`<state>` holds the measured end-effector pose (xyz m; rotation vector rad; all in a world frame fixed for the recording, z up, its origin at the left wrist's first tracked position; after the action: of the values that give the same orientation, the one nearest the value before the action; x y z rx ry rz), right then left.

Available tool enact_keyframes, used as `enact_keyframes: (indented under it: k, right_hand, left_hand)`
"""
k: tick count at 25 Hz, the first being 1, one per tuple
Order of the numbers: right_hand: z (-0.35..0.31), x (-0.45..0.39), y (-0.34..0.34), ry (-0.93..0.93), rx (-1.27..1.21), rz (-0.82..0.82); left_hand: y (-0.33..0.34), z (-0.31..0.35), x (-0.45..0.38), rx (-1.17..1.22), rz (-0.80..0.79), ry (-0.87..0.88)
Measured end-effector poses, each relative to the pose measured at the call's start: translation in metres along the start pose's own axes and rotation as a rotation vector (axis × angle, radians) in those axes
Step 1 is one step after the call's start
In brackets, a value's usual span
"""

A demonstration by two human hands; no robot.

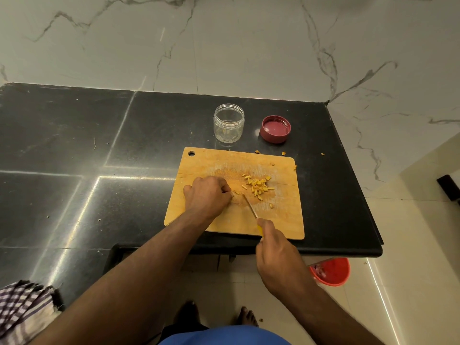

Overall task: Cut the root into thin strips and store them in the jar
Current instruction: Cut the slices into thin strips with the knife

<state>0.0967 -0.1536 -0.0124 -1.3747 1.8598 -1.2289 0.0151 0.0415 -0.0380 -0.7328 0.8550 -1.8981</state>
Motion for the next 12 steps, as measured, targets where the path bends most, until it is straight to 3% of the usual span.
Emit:
enact_keyframes:
  k: [12]
  right_hand:
    - [-0.017,-0.027,0.008,-0.030,-0.005,-0.029]
  left_hand:
    - [-0.003,0.003,0.004,-0.014,0.015,-0.015]
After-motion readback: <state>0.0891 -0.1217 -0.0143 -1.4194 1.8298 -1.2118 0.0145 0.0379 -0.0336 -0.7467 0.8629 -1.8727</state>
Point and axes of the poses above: each hand's wrist, its own x-axis away from the middle knuckle, its own y-axis out of the palm, z = x × y, the point moved 4 cm from there along -x, towards the middle knuckle, and after that the axes turned 7 degrees about x, right-handed, at the moved point
